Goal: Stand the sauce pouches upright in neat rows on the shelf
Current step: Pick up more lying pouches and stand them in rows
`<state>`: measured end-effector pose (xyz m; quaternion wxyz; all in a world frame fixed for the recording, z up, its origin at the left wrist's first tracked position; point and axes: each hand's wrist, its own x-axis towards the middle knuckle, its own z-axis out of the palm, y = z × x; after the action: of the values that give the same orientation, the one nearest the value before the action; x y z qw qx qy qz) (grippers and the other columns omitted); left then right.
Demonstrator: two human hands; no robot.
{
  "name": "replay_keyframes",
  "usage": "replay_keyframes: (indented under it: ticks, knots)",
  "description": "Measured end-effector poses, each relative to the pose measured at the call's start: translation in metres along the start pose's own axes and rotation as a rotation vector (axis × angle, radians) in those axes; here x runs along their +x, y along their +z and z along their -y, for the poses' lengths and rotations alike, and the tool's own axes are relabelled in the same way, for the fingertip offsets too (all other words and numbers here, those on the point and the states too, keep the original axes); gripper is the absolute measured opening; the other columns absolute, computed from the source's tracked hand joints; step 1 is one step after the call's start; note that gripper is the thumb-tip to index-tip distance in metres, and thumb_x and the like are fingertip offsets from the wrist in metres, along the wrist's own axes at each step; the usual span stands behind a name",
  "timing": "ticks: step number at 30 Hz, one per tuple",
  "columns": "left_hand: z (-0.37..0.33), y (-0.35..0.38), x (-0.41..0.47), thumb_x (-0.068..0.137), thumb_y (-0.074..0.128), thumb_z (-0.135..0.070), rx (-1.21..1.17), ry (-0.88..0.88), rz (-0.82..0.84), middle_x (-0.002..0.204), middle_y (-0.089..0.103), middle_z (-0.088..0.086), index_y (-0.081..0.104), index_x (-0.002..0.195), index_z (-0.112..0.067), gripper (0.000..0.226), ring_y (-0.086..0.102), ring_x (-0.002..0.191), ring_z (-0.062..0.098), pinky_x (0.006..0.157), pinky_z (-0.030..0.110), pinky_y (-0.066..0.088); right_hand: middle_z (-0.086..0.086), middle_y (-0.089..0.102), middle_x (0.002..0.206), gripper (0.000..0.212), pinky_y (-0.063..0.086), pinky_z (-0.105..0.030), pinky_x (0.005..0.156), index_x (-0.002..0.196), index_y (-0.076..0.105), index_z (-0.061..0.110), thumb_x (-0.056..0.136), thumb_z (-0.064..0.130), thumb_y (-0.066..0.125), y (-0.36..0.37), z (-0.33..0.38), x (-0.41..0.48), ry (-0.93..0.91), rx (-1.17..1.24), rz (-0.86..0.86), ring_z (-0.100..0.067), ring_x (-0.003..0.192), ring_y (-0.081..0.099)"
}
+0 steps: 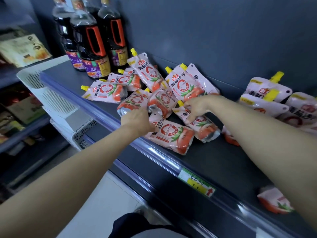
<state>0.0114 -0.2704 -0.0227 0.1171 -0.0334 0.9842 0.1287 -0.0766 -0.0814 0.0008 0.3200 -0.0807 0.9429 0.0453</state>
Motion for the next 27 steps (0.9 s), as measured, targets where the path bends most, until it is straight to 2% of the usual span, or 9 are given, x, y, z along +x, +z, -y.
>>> replay_keyframes:
  ticks: [2,5,7,11,15,19,22,24,27]
  knots:
    - [-0.003,0.001,-0.002,0.076,0.069,-0.048,-0.005,-0.016,0.02,0.085,0.055,0.004,0.052,0.107,-0.004,0.057,0.063,0.091,0.026,0.073,0.034,0.051,-0.005,0.031,0.156,0.096,0.035,-0.047,0.113,0.151,0.025,0.014,0.075,0.046,0.074,-0.001,0.0,0.001,0.019,-0.022,0.022,-0.029,0.139,0.037]
    - [-0.007,0.003,-0.001,0.075,0.071,-0.044,-0.047,-0.044,0.037,0.103,0.061,0.012,0.036,0.128,-0.001,0.076,0.061,0.101,0.03,0.08,0.038,0.051,-0.007,0.034,0.154,0.096,0.039,-0.049,0.109,0.15,0.026,0.013,0.074,0.044,0.076,-0.002,0.003,0.001,0.039,0.016,0.043,-0.032,0.136,0.04]
    - [-0.008,0.004,0.001,0.075,0.073,-0.04,-0.086,-0.061,0.041,0.114,0.06,0.015,0.031,0.131,0.0,0.08,0.059,0.106,0.032,0.084,0.04,0.051,-0.01,0.042,0.148,0.092,0.043,-0.049,0.105,0.147,0.031,0.011,0.073,0.038,0.078,-0.001,0.004,0.002,0.052,0.051,0.037,-0.033,0.129,0.046]
    - [-0.005,0.007,0.004,0.074,0.076,-0.032,-0.177,-0.114,0.055,0.117,0.058,0.015,0.034,0.129,-0.001,0.075,0.058,0.107,0.031,0.091,0.042,0.05,-0.008,0.036,0.153,0.099,0.042,-0.051,0.106,0.15,0.026,0.015,0.07,0.035,0.081,0.001,0.003,0.003,0.05,0.124,0.019,-0.034,0.131,0.045]
    - [-0.003,0.006,0.006,0.072,0.079,-0.024,-0.239,-0.123,0.066,0.101,0.062,0.016,0.05,0.11,0.0,0.053,0.06,0.091,0.03,0.071,0.033,0.046,-0.002,0.021,0.16,0.103,0.033,-0.048,0.114,0.153,0.012,0.016,0.076,0.028,0.079,0.002,-0.001,0.001,0.007,0.205,0.01,-0.03,0.143,0.03]
    - [-0.005,0.003,0.007,0.072,0.078,-0.019,-0.276,-0.125,0.079,0.084,0.055,0.009,0.053,0.089,-0.004,0.034,0.058,0.082,0.026,0.063,0.029,0.045,-0.011,0.042,0.144,0.077,0.046,-0.037,0.1,0.144,0.035,0.013,0.079,0.014,0.076,0.001,-0.001,-0.006,-0.007,0.299,-0.046,-0.026,0.115,0.049]
    - [-0.004,0.003,0.006,0.07,0.079,-0.02,-0.371,-0.149,0.093,0.085,0.057,0.008,0.056,0.095,-0.001,0.04,0.054,0.076,0.022,0.054,0.025,0.042,-0.013,0.05,0.132,0.066,0.048,-0.032,0.083,0.137,0.043,0.012,0.079,0.008,0.074,0.001,0.002,-0.013,-0.041,0.303,-0.08,-0.022,0.096,0.051]
    - [-0.004,0.001,0.005,0.069,0.081,-0.02,-0.471,-0.157,0.088,0.086,0.058,0.01,0.057,0.101,0.003,0.046,0.054,0.077,0.023,0.06,0.029,0.044,-0.015,0.053,0.132,0.062,0.049,-0.031,0.084,0.135,0.045,0.007,0.08,0.008,0.073,0.0,0.006,-0.017,-0.055,0.257,-0.122,-0.022,0.095,0.052]
    - [-0.005,-0.009,0.005,0.072,0.078,-0.014,-0.603,-0.146,0.074,0.093,0.064,0.013,0.06,0.094,0.004,0.033,0.057,0.082,0.025,0.07,0.032,0.048,-0.013,0.055,0.13,0.053,0.047,-0.029,0.085,0.134,0.049,0.003,0.085,0.008,0.069,-0.008,0.012,-0.026,-0.071,0.163,-0.227,-0.025,0.109,0.054]
